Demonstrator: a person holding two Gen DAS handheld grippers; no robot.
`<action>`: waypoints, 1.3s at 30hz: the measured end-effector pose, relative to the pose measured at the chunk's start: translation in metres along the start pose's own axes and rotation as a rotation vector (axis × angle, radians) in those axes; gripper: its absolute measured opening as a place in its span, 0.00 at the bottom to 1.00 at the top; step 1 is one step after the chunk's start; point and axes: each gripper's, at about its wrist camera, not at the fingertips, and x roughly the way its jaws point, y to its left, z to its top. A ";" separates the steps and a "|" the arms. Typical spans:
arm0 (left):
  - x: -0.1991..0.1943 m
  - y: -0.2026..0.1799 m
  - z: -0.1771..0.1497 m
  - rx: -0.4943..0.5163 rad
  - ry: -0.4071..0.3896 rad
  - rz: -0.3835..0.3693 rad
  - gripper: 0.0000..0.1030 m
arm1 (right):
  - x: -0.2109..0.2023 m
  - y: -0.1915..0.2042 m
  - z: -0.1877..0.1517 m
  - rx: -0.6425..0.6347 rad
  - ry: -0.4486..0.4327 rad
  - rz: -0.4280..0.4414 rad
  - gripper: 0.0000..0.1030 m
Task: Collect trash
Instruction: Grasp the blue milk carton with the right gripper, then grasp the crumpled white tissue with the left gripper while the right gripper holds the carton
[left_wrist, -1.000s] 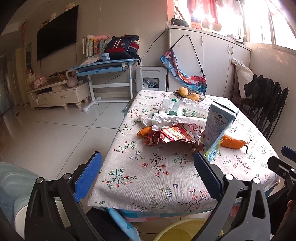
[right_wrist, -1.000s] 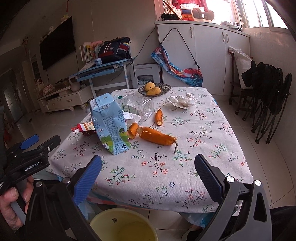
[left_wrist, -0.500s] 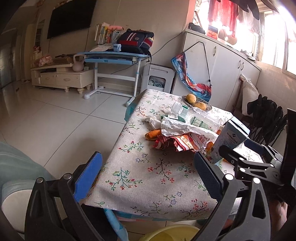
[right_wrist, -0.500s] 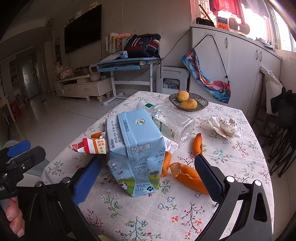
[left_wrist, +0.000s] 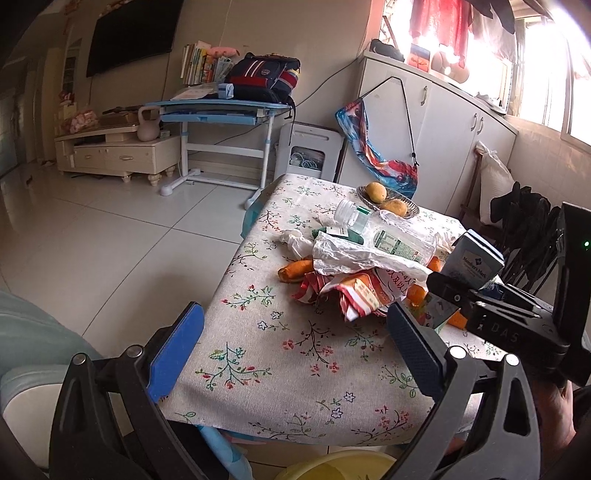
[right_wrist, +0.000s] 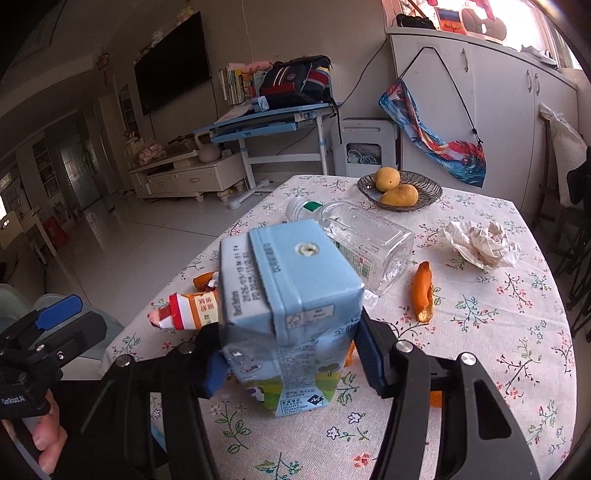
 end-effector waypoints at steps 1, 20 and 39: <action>0.001 -0.001 0.001 0.005 -0.002 0.002 0.93 | -0.006 -0.003 0.002 0.019 -0.003 0.003 0.56; 0.120 -0.125 0.066 0.617 0.370 -0.069 0.87 | -0.085 -0.066 0.005 0.278 -0.091 0.041 0.56; 0.085 -0.112 0.097 0.505 0.296 -0.207 0.02 | -0.089 -0.069 0.001 0.308 -0.122 0.084 0.56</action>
